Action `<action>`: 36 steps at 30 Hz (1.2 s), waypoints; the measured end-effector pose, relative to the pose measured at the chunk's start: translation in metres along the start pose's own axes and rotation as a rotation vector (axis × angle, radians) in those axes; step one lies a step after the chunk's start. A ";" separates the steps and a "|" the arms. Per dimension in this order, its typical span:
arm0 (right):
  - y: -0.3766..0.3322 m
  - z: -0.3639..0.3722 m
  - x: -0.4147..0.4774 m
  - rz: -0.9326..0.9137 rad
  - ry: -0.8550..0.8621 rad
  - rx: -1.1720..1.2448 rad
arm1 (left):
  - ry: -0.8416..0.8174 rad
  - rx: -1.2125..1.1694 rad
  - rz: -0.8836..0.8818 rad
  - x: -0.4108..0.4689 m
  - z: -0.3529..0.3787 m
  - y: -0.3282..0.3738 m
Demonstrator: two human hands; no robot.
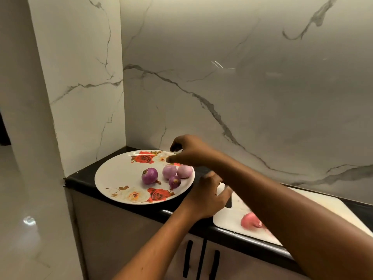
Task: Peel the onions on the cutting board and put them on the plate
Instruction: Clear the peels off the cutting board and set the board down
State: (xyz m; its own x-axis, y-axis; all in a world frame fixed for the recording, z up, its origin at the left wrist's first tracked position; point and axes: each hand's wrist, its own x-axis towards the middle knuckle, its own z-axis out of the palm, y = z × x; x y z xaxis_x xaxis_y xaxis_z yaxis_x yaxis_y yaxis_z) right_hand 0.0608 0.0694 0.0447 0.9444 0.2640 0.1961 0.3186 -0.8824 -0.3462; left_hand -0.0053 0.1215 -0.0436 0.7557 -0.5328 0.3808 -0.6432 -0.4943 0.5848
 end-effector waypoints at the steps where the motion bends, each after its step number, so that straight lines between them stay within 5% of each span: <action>1: 0.001 -0.013 -0.011 -0.007 0.026 0.020 | -0.007 -0.009 -0.010 0.001 -0.001 0.001; 13: 0.093 -0.074 -0.256 0.360 0.326 0.176 | 0.025 -0.058 0.163 0.006 0.018 -0.008; 21: 0.123 -0.045 -0.303 0.480 0.438 0.241 | -0.002 0.020 0.191 0.000 0.015 -0.003; 31: 0.175 -0.039 -0.331 0.659 0.324 0.094 | 0.107 -0.047 0.135 0.018 0.022 -0.013; 36: 0.178 -0.029 -0.331 0.666 0.265 -0.029 | -0.011 -0.061 0.142 0.021 0.025 -0.015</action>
State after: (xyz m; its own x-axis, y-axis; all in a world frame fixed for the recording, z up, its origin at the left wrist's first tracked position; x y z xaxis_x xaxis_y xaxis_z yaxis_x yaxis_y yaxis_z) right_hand -0.1973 -0.1862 -0.0556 0.8844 -0.4350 0.1692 -0.3247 -0.8338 -0.4466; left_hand 0.0172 0.1001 -0.0621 0.6563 -0.6017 0.4552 -0.7345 -0.3713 0.5681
